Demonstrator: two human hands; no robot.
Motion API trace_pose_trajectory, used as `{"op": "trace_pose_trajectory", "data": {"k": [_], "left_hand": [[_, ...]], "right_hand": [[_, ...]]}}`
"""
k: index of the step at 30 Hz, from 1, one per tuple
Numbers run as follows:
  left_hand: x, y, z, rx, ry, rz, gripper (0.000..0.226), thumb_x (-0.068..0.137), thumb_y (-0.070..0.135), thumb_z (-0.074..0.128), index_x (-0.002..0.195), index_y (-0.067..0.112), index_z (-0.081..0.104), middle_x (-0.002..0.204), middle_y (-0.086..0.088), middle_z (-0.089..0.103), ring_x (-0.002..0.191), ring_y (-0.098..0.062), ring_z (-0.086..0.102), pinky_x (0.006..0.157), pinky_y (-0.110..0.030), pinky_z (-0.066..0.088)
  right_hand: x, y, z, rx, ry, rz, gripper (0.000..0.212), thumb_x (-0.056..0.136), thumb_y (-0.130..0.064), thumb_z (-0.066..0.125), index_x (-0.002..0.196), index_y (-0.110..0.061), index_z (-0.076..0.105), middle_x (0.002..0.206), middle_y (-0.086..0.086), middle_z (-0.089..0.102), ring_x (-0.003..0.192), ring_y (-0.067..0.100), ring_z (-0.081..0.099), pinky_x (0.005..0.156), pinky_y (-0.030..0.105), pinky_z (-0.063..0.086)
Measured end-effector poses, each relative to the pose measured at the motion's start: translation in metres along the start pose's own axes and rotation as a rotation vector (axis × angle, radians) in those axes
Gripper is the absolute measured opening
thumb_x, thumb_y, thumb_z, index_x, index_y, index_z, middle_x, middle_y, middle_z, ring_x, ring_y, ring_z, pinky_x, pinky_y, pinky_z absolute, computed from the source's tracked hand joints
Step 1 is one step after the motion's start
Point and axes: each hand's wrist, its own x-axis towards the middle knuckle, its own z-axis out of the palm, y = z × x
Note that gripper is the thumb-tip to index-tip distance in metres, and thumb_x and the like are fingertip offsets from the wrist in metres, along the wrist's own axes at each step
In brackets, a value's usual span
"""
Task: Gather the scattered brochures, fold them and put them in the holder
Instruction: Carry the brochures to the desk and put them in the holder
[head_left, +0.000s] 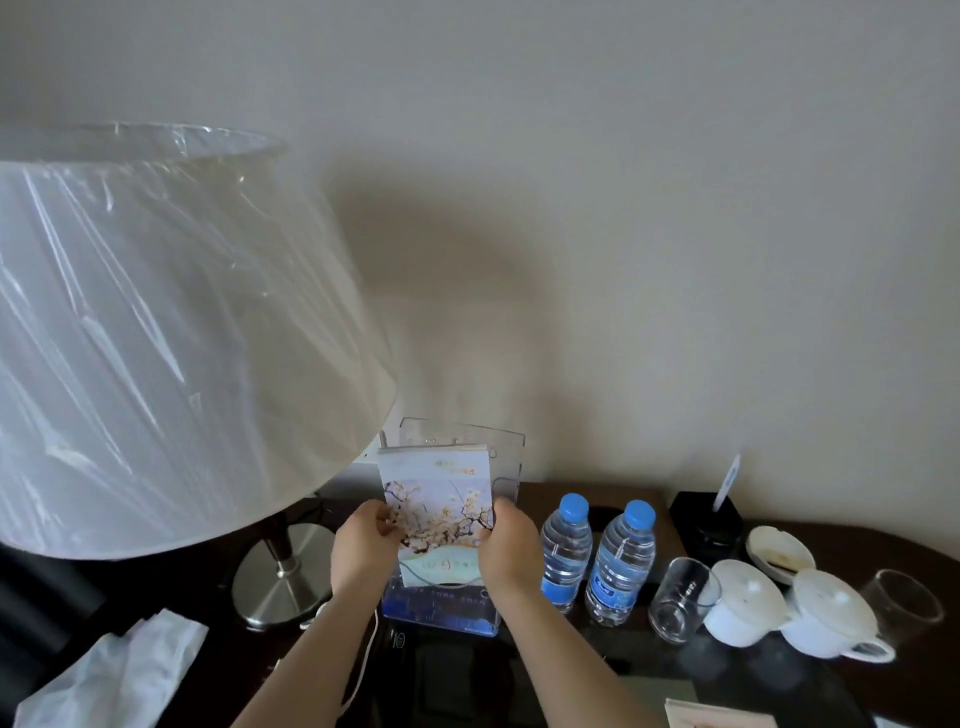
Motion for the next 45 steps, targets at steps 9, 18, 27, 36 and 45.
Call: {"op": "trace_pose_trajectory", "data": {"k": [9, 18, 27, 36, 45], "left_hand": [[0.0, -0.005, 0.014, 0.134, -0.043, -0.031, 0.01, 0.088, 0.024, 0.06, 0.09, 0.015, 0.057, 0.076, 0.002, 0.06, 0.066, -0.015, 0.051, 0.048, -0.024, 0.03], [-0.007, 0.004, 0.02, 0.046, -0.078, -0.064, 0.038, 0.093, 0.023, 0.056, 0.128, 0.011, 0.049, 0.109, -0.007, 0.067, 0.089, -0.025, 0.062, 0.063, -0.028, 0.042], [-0.053, 0.045, -0.004, 0.425, -0.13, 0.045, 0.06, 0.098, 0.05, 0.025, 0.149, 0.017, 0.026, 0.158, -0.01, 0.022, 0.146, -0.028, 0.022, 0.113, -0.041, 0.033], [-0.116, 0.165, -0.039, 0.578, -0.306, 0.277, 0.061, 0.098, 0.053, 0.018, 0.153, 0.028, 0.012, 0.163, -0.004, 0.005, 0.15, -0.025, 0.008, 0.119, -0.046, 0.02], [-0.232, 0.242, 0.023, 0.565, -0.338, 0.416, 0.054, 0.097, 0.053, 0.024, 0.141, 0.023, 0.038, 0.144, -0.011, 0.039, 0.135, -0.032, 0.036, 0.104, -0.046, 0.036]], "right_hand": [[-0.003, 0.005, 0.013, -0.08, -0.013, 0.084, 0.029, 0.093, -0.014, 0.058, 0.121, -0.012, 0.053, 0.116, 0.004, 0.061, 0.103, 0.02, 0.063, 0.078, 0.027, 0.051], [-0.01, -0.004, 0.014, 0.106, 0.016, 0.166, 0.061, 0.087, -0.005, 0.062, 0.138, -0.009, 0.029, 0.113, 0.009, 0.065, 0.095, 0.023, 0.068, 0.072, 0.031, 0.055], [-0.032, -0.034, -0.046, -0.254, 0.067, -0.2, 0.064, 0.094, -0.025, 0.05, 0.15, -0.012, 0.023, 0.143, 0.01, 0.042, 0.131, 0.027, 0.042, 0.099, 0.038, 0.047], [-0.056, 0.005, -0.206, -0.494, -0.106, -0.259, 0.062, 0.099, -0.05, 0.03, 0.152, -0.017, 0.023, 0.156, 0.013, 0.031, 0.15, 0.029, 0.015, 0.12, 0.052, 0.018], [-0.112, 0.134, -0.296, -0.539, -0.101, -0.079, 0.056, 0.099, -0.051, 0.029, 0.141, -0.016, 0.04, 0.141, 0.015, 0.049, 0.136, 0.031, 0.038, 0.106, 0.045, 0.037]]}}
